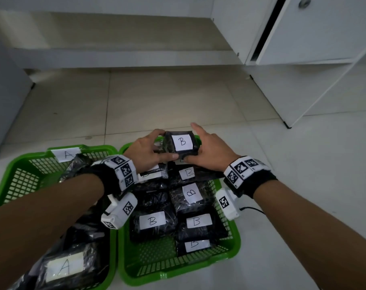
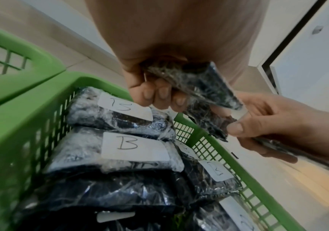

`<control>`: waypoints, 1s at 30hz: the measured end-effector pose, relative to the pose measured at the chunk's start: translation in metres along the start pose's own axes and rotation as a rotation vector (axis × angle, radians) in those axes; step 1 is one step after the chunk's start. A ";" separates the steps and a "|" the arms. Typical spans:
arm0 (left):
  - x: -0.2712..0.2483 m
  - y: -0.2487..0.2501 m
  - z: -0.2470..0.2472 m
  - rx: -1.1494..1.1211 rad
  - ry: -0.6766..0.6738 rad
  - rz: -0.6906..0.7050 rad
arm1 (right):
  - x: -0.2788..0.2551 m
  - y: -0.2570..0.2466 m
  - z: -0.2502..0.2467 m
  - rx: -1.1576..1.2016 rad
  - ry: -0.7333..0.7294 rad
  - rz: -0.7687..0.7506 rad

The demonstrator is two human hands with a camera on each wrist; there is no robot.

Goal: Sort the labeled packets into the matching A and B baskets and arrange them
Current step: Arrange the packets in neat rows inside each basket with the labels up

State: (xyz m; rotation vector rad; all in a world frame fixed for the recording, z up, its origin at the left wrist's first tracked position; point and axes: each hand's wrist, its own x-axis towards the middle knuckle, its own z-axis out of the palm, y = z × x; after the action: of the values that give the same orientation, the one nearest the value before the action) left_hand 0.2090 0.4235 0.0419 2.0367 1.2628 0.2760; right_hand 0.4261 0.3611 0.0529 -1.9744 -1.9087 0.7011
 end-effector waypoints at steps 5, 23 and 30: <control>0.000 -0.007 -0.001 0.113 -0.045 0.024 | 0.015 0.003 0.000 -0.123 -0.037 -0.017; -0.011 -0.018 0.007 0.856 -0.123 0.088 | 0.016 -0.018 0.028 -0.300 -0.069 -0.103; -0.018 -0.025 0.010 0.815 -0.163 0.064 | 0.025 -0.036 0.041 -0.492 -0.085 -0.025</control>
State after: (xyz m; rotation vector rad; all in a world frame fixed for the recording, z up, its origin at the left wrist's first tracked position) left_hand 0.1882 0.4106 0.0206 2.6994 1.3309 -0.4491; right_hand 0.3736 0.3834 0.0349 -2.2180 -2.3254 0.3291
